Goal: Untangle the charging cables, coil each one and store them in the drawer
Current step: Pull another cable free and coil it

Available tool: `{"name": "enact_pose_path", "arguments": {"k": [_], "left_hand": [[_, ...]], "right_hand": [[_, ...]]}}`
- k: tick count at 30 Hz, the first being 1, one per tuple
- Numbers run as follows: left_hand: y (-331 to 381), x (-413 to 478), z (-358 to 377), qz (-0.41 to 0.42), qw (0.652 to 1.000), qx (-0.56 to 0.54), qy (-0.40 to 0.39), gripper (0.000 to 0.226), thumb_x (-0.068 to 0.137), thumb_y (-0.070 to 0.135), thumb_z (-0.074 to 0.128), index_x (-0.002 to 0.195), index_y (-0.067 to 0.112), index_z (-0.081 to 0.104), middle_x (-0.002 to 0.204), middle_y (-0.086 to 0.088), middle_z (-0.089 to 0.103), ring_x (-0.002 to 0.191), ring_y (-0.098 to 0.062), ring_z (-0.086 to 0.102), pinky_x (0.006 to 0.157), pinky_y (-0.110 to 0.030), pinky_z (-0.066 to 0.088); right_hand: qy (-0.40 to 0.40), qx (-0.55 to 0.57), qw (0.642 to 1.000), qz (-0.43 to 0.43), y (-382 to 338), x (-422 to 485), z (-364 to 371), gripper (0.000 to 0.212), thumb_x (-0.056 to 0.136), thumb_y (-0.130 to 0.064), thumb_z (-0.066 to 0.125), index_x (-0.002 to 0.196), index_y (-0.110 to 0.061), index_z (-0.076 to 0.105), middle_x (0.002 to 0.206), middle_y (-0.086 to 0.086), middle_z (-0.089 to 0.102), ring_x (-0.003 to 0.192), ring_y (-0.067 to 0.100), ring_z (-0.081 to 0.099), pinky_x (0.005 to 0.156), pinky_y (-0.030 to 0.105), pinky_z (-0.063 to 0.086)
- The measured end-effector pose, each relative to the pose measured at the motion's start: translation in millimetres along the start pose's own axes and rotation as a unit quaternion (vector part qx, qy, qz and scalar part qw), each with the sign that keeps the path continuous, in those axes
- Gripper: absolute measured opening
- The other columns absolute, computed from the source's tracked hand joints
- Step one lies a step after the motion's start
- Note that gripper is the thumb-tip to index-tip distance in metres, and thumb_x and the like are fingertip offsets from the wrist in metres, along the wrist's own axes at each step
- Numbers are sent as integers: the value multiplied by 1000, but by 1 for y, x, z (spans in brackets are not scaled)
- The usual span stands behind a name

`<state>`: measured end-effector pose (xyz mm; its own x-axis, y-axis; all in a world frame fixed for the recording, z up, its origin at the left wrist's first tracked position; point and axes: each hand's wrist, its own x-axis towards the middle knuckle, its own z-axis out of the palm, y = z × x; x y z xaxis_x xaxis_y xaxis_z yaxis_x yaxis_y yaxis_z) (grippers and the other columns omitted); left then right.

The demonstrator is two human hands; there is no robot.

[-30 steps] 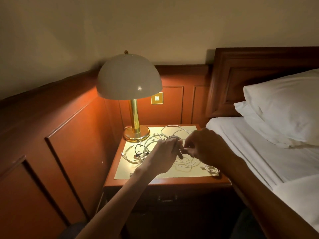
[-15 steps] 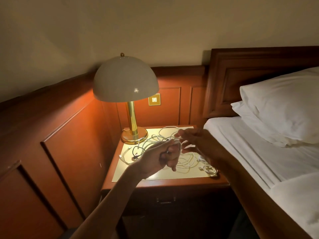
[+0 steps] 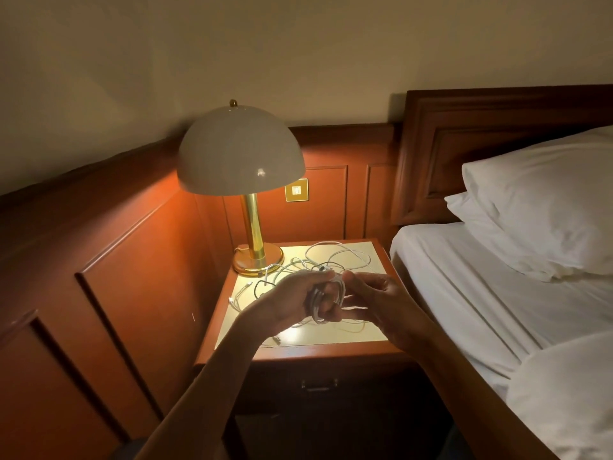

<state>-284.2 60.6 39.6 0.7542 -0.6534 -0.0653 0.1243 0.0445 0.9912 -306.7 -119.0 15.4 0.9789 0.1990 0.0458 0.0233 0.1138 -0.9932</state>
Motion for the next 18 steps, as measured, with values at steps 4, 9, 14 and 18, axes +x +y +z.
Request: {"name": "enact_pose_path", "arguments": {"k": [4, 9, 14, 18], "left_hand": [[-3, 9, 7, 20, 994, 80, 69, 43, 105, 27, 38, 68, 9, 50, 50, 3, 49, 55, -16, 59, 66, -31, 56], [-15, 10, 20, 126, 893, 355, 245, 36, 104, 38, 37, 77, 23, 57, 64, 12, 59, 59, -1, 59, 61, -13, 46], [-21, 5, 29, 311, 833, 366, 276, 33, 102, 37, 34, 88, 18, 58, 72, 19, 58, 68, 1, 61, 58, -7, 40], [-17, 6, 20, 337, 801, 416, 269, 37, 106, 35, 31, 81, 21, 55, 69, 19, 53, 66, -9, 55, 63, -18, 36]], "right_hand": [[34, -1, 999, -26, 4, -2, -3, 30, 96, -25, 60, 109, 1, 71, 101, 17, 75, 94, 31, 74, 73, 33, 61], [63, -29, 996, -58, -3, 1, -4, 21, 97, -22, 61, 103, -6, 74, 99, 8, 77, 94, 24, 75, 72, 28, 60], [45, -33, 995, -82, -22, -1, -5, 19, 98, -17, 59, 100, -7, 76, 100, 6, 77, 95, 22, 74, 71, 24, 58], [41, -46, 994, -95, -27, -5, -8, 20, 98, -15, 59, 89, -14, 77, 93, 6, 76, 90, 26, 74, 72, 28, 60]]}}
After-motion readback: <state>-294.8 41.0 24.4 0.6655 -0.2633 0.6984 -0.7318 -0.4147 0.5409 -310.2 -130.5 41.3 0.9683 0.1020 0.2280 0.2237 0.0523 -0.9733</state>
